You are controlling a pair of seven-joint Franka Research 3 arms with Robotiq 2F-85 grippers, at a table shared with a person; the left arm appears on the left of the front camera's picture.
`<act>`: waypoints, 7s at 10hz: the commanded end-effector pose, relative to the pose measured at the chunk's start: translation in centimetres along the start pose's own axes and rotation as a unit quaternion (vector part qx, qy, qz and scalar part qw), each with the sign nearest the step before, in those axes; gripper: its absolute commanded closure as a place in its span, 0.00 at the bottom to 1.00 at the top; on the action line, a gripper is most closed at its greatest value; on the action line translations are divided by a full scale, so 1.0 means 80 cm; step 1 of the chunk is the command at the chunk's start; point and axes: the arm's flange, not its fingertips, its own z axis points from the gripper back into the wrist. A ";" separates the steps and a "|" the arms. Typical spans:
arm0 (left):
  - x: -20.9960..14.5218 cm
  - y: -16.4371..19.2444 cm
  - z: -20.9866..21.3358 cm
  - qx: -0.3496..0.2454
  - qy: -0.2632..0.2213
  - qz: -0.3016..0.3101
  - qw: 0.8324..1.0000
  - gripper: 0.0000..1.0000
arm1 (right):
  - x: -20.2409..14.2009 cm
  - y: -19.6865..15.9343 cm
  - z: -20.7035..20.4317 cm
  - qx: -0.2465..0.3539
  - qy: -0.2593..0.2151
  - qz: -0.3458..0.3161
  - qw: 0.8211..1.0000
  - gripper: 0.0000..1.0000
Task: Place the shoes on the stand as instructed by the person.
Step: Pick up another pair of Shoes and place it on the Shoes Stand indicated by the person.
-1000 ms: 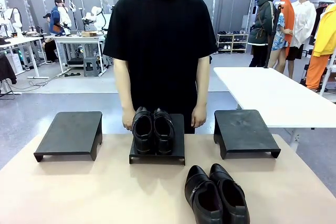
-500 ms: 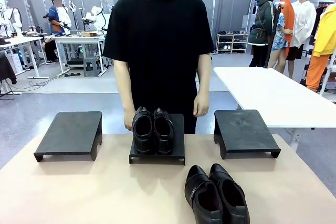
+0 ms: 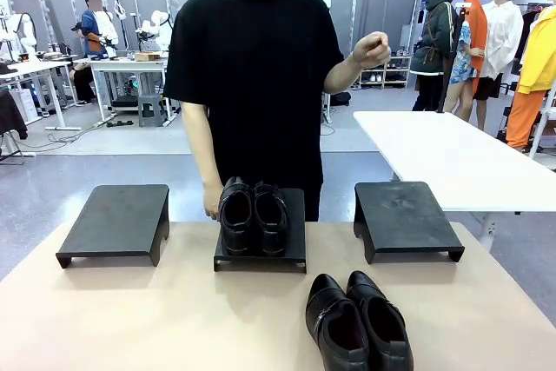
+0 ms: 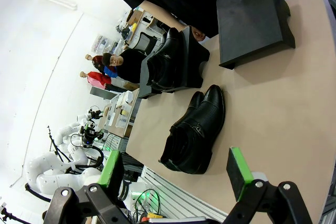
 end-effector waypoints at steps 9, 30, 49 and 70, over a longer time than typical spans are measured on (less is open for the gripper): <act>-0.001 -0.002 0.001 -0.007 0.001 0.002 1.000 0.00 | 0.000 0.001 0.001 0.004 -0.003 0.003 1.000 0.00; -0.001 -0.002 0.001 -0.007 0.001 0.002 1.000 0.00 | -0.096 0.309 -0.366 -0.335 0.307 0.109 0.884 0.00; -0.001 -0.002 0.001 -0.007 0.001 0.002 1.000 0.00 | -0.219 0.166 -0.489 -0.468 0.305 0.117 0.821 0.00; -0.001 -0.002 0.001 -0.007 0.001 0.002 1.000 0.00 | -0.266 0.086 -0.495 -0.498 0.341 0.087 0.792 1.00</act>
